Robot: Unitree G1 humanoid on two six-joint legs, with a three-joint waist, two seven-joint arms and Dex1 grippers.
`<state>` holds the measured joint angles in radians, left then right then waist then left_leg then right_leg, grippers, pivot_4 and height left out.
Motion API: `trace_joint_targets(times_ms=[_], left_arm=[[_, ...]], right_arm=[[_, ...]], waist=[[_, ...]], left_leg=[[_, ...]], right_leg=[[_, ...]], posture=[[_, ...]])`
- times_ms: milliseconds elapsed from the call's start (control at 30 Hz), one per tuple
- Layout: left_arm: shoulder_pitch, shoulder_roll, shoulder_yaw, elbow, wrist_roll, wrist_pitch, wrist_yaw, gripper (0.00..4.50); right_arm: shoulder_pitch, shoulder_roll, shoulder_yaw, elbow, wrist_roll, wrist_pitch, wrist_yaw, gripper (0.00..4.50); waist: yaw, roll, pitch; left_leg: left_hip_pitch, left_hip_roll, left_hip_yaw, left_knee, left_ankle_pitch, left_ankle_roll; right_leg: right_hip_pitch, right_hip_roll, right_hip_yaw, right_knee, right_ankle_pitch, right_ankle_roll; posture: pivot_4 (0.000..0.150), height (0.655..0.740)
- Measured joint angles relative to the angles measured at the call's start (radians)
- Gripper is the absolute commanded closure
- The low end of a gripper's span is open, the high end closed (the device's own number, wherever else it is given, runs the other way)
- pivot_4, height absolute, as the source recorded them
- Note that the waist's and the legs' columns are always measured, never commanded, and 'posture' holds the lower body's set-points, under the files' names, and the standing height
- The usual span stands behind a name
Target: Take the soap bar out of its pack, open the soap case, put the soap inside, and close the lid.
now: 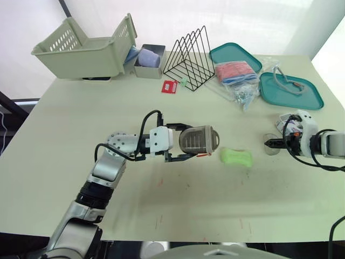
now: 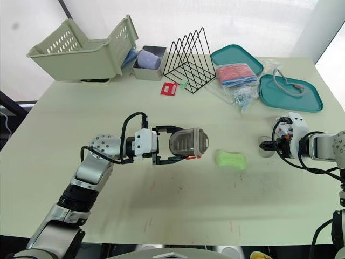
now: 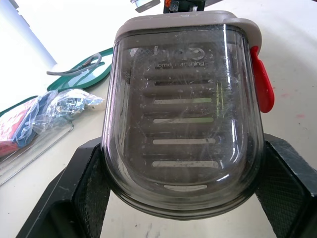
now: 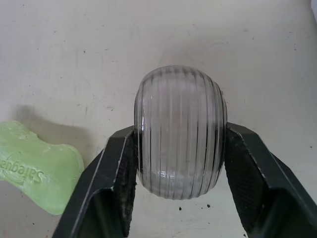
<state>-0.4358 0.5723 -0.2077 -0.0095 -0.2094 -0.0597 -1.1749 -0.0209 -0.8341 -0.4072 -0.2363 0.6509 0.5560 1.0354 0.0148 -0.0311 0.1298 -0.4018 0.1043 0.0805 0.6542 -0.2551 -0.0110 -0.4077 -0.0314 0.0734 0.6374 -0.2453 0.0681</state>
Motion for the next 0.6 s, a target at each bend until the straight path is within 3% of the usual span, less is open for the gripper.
trace_joint_targets(times_ms=[300, 600], left_arm=[[-0.071, 0.015, -0.031, 0.007, 0.001, 0.133, -0.042, 1.05], [-0.16, 0.054, -0.087, 0.007, 0.05, 0.3, -0.062, 1.05]], right_arm=[[0.277, 0.125, -0.002, 0.001, -0.078, -0.443, 0.276, 0.09], [0.33, 0.156, 0.019, 0.064, -0.098, -0.658, 0.418, 0.09]], waist=[[0.0, 0.0, 0.0], [0.001, 0.001, 0.0]], left_leg=[[0.002, 0.0, -0.001, 0.0, 0.0, 0.0], [0.003, 0.0, -0.001, 0.0, 0.0, 0.0]], right_leg=[[0.002, 0.0, -0.001, 0.0, 0.0, 0.0], [0.003, 0.0, -0.001, 0.0, -0.001, -0.001]], posture=[[0.15, 0.74], [0.15, 0.74]])
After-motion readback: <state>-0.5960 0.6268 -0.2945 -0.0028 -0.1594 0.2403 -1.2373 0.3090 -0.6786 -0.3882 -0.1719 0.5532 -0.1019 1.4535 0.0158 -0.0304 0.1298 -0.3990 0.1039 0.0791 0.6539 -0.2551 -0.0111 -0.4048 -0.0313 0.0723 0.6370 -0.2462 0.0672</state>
